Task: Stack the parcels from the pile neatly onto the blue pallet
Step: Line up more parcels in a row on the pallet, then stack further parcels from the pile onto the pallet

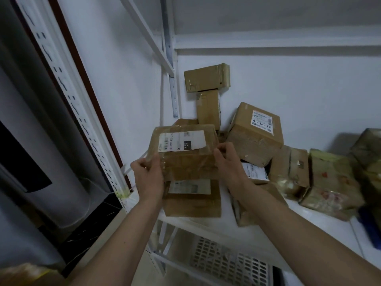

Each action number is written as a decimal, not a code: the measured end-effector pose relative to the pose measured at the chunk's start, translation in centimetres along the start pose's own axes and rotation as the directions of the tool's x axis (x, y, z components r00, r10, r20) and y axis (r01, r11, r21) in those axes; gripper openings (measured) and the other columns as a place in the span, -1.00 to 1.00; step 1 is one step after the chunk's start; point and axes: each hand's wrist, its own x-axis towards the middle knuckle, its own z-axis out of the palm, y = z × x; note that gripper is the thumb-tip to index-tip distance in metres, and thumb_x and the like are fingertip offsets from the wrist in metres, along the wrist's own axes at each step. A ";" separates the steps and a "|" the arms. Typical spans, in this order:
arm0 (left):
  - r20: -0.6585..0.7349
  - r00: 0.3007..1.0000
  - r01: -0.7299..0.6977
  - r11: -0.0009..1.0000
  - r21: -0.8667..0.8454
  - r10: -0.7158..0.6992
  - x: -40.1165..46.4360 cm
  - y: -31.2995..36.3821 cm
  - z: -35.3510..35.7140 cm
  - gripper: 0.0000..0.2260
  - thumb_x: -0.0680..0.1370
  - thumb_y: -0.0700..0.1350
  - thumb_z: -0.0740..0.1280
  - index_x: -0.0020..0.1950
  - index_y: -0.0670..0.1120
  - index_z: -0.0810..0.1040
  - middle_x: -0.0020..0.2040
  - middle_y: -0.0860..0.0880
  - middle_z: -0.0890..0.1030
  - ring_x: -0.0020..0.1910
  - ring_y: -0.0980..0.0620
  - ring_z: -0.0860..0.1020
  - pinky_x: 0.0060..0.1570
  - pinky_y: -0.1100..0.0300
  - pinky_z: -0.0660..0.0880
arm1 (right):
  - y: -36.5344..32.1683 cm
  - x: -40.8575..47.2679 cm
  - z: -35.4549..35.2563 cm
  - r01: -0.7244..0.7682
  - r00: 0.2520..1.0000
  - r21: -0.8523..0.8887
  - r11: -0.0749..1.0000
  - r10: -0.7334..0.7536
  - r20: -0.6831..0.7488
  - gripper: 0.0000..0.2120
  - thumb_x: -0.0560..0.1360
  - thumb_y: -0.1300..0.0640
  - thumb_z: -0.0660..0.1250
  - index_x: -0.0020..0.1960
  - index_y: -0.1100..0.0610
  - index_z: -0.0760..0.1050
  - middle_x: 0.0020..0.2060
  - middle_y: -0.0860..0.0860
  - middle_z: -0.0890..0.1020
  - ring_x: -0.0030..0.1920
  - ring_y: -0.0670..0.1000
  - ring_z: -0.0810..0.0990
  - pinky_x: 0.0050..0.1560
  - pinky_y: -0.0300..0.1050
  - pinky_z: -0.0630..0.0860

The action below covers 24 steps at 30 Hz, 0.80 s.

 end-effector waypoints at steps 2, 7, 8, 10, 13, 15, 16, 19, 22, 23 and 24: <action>0.036 0.999 -0.013 1.000 -0.029 0.014 -1.0 0.1 0.0 -0.66 0.52 0.15 0.27 0.23 0.05 0.37 0.05 0.05 0.53 0.01 0.04 0.53 0.00 0.05 0.50 | -0.3 -1.2 -0.6 0.036 0.998 0.026 0.999 -0.035 -0.055 -0.88 0.62 0.18 0.12 0.15 0.13 0.31 -0.07 0.00 0.49 -0.08 -0.03 0.52 -0.19 -0.27 0.51; 0.094 0.993 -0.071 0.997 -0.041 0.075 -3.6 0.6 1.5 -0.71 0.53 0.15 0.25 0.16 0.04 0.47 0.05 0.04 0.57 0.05 0.01 0.54 -0.13 0.17 0.46 | -1.3 -3.8 -3.3 0.045 0.993 0.120 0.992 -0.031 -0.118 -0.59 0.57 0.25 0.16 0.38 0.02 0.25 0.15 0.04 0.46 0.19 0.07 0.49 0.22 0.08 0.49; 0.120 0.990 -0.063 0.995 -0.074 0.071 -4.2 0.7 1.9 -0.68 0.52 0.17 0.26 0.17 0.03 0.47 0.06 0.03 0.57 0.07 -0.01 0.54 -0.06 0.11 0.49 | -1.5 -4.1 -4.0 0.055 0.989 0.085 0.995 -0.043 -0.140 -0.60 0.55 0.23 0.16 0.36 -0.01 0.29 0.19 0.03 0.42 0.22 0.08 0.45 0.26 0.10 0.46; 0.186 0.982 -0.015 0.995 -0.103 0.034 -5.3 1.0 3.1 -0.58 0.47 0.26 0.29 0.22 0.06 0.42 0.12 0.02 0.55 0.13 -0.03 0.52 0.15 -0.08 0.48 | -1.9 -4.9 -5.6 0.056 0.982 -0.009 0.998 -0.057 -0.180 -0.58 0.54 0.17 0.17 0.39 -0.03 0.31 0.23 0.01 0.35 0.29 0.07 0.37 0.33 0.12 0.38; 0.269 0.963 0.028 0.981 -0.191 0.025 -7.1 2.0 5.5 -0.63 0.46 0.20 0.36 0.19 0.14 0.37 0.18 0.06 0.53 0.16 -0.02 0.52 0.22 -0.13 0.46 | -2.3 -6.0 -8.5 -0.004 0.970 -0.098 0.995 -0.020 -0.241 -0.48 0.53 0.09 0.16 0.48 -0.05 0.19 0.24 0.02 0.30 0.35 0.10 0.27 0.39 0.16 0.27; 0.329 0.944 0.054 0.968 -0.246 0.031 -8.4 2.6 7.3 -0.69 0.49 0.08 0.36 0.18 0.19 0.35 0.15 0.09 0.53 0.14 0.01 0.53 0.17 -0.07 0.49 | -2.4 -6.9 -10.7 0.000 0.960 -0.100 0.995 -0.028 -0.278 -0.56 0.52 0.06 0.17 0.39 -0.10 0.28 0.21 0.03 0.34 0.32 0.10 0.30 0.38 0.15 0.28; 0.361 0.932 0.063 0.963 -0.261 0.037 -9.0 2.8 8.2 -0.70 0.50 0.04 0.35 0.18 0.18 0.36 0.12 0.10 0.53 0.10 0.03 0.54 0.12 0.00 0.50 | -2.3 -7.2 -11.9 0.004 0.955 -0.091 0.996 -0.031 -0.297 -0.64 0.51 0.06 0.18 0.30 -0.12 0.33 0.20 0.03 0.38 0.30 0.09 0.34 0.35 0.13 0.31; 0.440 0.896 0.060 0.968 -0.244 0.056 -10.6 3.1 10.7 -0.78 0.51 -0.02 0.30 0.13 0.13 0.39 0.03 0.09 0.53 -0.04 0.10 0.53 -0.07 0.16 0.45 | -2.1 -8.5 -15.5 0.004 0.933 0.023 1.000 0.004 -0.360 -0.66 0.53 0.10 0.21 0.28 -0.12 0.31 0.15 -0.06 0.52 0.07 -0.09 0.53 0.06 -0.23 0.50; 0.526 0.850 0.097 0.979 -0.181 0.013 -12.3 3.8 13.5 -0.79 0.52 -0.02 0.30 0.13 0.07 0.38 0.04 0.02 0.50 0.04 -0.05 0.53 0.10 -0.05 0.49 | -1.5 -9.5 -19.5 -0.002 0.910 0.099 0.995 0.043 -0.412 -0.72 0.53 0.15 0.28 0.19 -0.09 0.35 -0.09 -0.18 0.57 -0.17 -0.24 0.59 -0.29 -0.44 0.51; 0.556 0.831 0.115 0.979 -0.167 -0.003 -12.8 4.0 14.5 -0.76 0.53 -0.03 0.30 0.18 0.03 0.38 0.07 -0.01 0.50 0.07 -0.08 0.53 0.13 -0.10 0.50 | -1.5 -9.8 -20.8 -0.021 0.902 0.088 0.996 0.057 -0.427 -0.71 0.51 0.13 0.31 0.20 -0.04 0.37 -0.10 -0.16 0.57 -0.12 -0.21 0.59 -0.24 -0.39 0.54; 0.587 0.810 0.133 0.979 -0.156 -0.017 -13.4 4.3 15.4 -0.74 0.54 -0.04 0.30 0.21 0.01 0.39 0.11 -0.05 0.52 0.07 -0.09 0.54 0.12 -0.13 0.52 | -1.4 -10.0 -22.0 -0.047 0.889 0.069 0.996 0.074 -0.451 -0.63 0.49 0.09 0.35 0.25 0.04 0.37 -0.05 -0.09 0.57 -0.04 -0.14 0.60 -0.14 -0.30 0.57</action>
